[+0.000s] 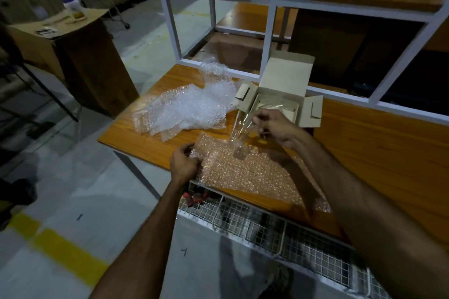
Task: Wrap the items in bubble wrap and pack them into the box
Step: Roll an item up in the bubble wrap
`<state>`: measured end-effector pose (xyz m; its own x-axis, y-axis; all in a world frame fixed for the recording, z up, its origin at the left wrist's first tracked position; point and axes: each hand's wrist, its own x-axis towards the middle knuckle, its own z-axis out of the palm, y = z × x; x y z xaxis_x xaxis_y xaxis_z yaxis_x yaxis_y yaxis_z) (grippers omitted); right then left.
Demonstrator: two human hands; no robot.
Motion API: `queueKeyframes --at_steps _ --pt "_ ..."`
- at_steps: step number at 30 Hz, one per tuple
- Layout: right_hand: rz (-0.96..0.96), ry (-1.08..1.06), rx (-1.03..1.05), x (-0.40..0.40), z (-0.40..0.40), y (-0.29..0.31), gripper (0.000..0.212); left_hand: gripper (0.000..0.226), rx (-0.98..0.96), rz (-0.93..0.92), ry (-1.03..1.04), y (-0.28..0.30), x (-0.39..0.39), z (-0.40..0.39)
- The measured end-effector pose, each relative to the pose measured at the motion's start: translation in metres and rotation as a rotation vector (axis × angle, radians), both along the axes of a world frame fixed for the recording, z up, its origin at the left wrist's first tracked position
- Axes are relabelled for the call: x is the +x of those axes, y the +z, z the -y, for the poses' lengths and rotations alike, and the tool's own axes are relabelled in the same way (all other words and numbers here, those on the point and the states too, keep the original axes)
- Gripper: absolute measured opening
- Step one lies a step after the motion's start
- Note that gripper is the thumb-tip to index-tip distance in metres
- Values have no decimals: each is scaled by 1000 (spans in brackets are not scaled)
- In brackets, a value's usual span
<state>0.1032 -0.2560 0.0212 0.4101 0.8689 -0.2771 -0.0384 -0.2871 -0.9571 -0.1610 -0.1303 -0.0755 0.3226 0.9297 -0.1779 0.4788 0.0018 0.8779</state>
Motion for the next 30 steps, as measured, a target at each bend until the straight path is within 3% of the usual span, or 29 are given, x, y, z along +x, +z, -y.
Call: queueKeyframes --at_steps 8,13,20,26,30 --pt "-35 239 -175 -50 -27 -45 16 49 -82 41 8 1 -8 -11" --pt "-140 178 -259 -65 -41 -58 18 31 -81 72 -13 4 -10 -11" --pt "-61 268 -301 -66 -61 -55 25 33 -93 36 0 2 -12 -15" --pt "-88 208 -272 -73 -68 -65 20 27 -92 51 30 2 -8 -11" --pt "85 232 -213 -74 -68 -70 16 19 -112 65 35 6 -6 -9"
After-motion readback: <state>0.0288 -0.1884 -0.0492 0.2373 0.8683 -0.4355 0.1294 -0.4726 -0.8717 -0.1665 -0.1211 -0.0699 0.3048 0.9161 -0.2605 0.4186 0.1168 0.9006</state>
